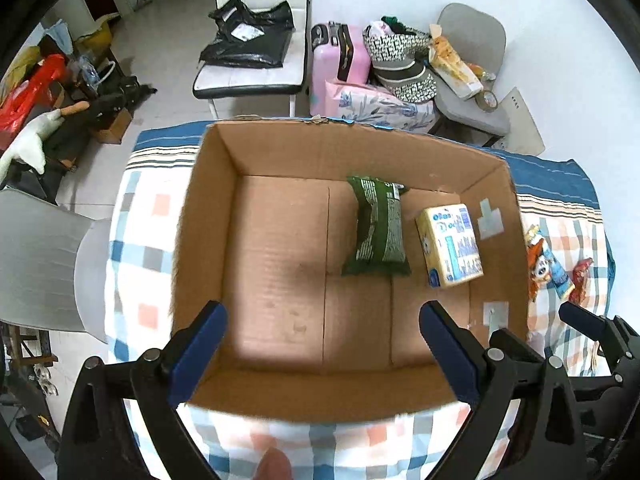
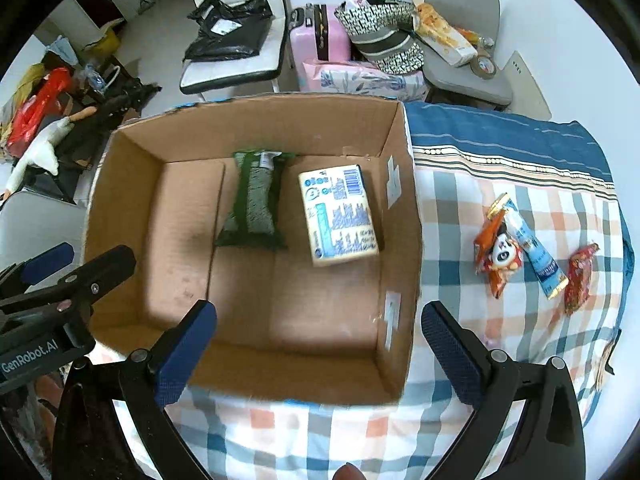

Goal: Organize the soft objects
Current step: 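Open both tools to release the items and withdraw from the box, then grasp the blue tube snack with left tool while right tool grasps the red candy bag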

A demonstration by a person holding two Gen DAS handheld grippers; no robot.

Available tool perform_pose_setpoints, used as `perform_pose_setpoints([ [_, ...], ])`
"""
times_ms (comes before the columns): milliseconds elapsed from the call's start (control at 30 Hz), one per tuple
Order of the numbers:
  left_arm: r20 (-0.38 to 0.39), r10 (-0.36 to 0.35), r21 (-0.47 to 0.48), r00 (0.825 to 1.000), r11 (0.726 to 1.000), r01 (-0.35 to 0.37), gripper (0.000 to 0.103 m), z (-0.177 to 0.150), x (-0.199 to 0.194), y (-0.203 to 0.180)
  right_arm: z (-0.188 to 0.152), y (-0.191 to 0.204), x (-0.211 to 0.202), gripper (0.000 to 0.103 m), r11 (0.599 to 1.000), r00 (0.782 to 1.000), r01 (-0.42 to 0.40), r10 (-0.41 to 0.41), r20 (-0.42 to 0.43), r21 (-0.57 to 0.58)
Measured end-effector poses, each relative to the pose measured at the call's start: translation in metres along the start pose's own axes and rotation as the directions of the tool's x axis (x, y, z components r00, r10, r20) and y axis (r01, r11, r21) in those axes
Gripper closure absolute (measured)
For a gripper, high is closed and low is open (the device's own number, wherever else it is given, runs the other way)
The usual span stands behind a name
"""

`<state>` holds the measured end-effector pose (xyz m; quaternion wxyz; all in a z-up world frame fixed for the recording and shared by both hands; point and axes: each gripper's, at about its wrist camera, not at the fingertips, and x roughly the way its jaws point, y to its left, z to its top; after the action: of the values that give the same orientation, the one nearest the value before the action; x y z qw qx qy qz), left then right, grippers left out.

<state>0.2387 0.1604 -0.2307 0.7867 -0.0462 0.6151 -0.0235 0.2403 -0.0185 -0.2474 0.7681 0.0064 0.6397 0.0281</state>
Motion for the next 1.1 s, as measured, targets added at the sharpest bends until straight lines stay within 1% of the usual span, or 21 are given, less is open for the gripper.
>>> perform_pose_setpoints([
  [200,0.063,0.030,0.019,0.998,0.999,-0.031,0.004,-0.022,-0.038,-0.001,-0.025,0.005,-0.038,0.000,1.000,0.999,-0.017,0.018,0.047,-0.018],
  [267,0.073,0.024,0.015,0.997,1.000,-0.025,0.004,-0.027,-0.049,-0.002,-0.031,0.005,-0.048,0.000,0.999,0.998,-0.037,0.038,0.055,-0.022],
  [433,0.108,0.042,0.007,0.993,0.999,-0.043,0.004,-0.036,-0.074,-0.012,-0.043,0.000,-0.074,0.000,0.996,0.992,-0.082,0.086,0.092,-0.040],
  [500,0.125,0.034,0.004,0.992,0.999,-0.034,0.004,-0.036,-0.085,-0.019,-0.046,-0.007,-0.083,0.000,0.993,0.986,-0.109,0.113,0.122,-0.036],
  [533,0.133,0.030,0.004,0.991,1.000,-0.031,0.005,-0.036,-0.089,-0.024,-0.048,-0.011,-0.090,0.000,0.992,0.981,-0.120,0.125,0.151,-0.044],
  [633,0.155,0.011,0.013,0.988,1.000,-0.013,0.004,-0.033,-0.099,-0.049,-0.050,-0.027,-0.104,0.000,0.988,0.970,-0.135,0.146,0.197,-0.070],
  [733,0.158,-0.018,0.041,0.987,0.999,0.012,0.004,-0.030,-0.099,-0.082,-0.053,-0.063,-0.113,0.000,0.985,0.962,-0.173,0.175,0.212,-0.027],
  [767,0.154,-0.029,0.058,0.988,0.998,0.020,0.004,-0.029,-0.097,-0.097,-0.055,-0.080,-0.114,0.000,0.983,0.961,-0.182,0.178,0.211,-0.001],
  [800,0.141,-0.044,0.073,0.989,0.997,0.034,0.004,-0.027,-0.093,-0.113,-0.056,-0.094,-0.115,0.000,0.982,0.962,-0.188,0.181,0.203,0.017],
  [867,0.107,-0.081,0.106,0.991,0.992,0.070,0.004,-0.022,-0.081,-0.148,-0.059,-0.134,-0.112,0.000,0.976,0.967,-0.198,0.180,0.181,0.091],
  [933,0.066,-0.113,0.130,0.991,0.986,0.104,0.004,-0.018,-0.067,-0.184,-0.062,-0.176,-0.104,0.000,0.973,0.979,-0.166,0.143,0.146,0.159],
  [1000,0.013,-0.152,0.144,0.988,0.978,0.148,0.004,-0.013,-0.049,-0.223,-0.066,-0.220,-0.094,0.000,0.968,0.989,-0.113,0.089,0.116,0.222],
  [1067,-0.050,-0.185,0.138,0.981,0.972,0.190,0.004,-0.008,-0.028,-0.257,-0.070,-0.269,-0.083,0.000,0.958,0.994,-0.066,0.040,0.097,0.281],
  [1100,-0.092,-0.206,0.127,0.974,0.968,0.217,0.004,-0.004,-0.012,-0.275,-0.071,-0.293,-0.077,0.000,0.949,0.996,-0.043,0.017,0.087,0.312],
])
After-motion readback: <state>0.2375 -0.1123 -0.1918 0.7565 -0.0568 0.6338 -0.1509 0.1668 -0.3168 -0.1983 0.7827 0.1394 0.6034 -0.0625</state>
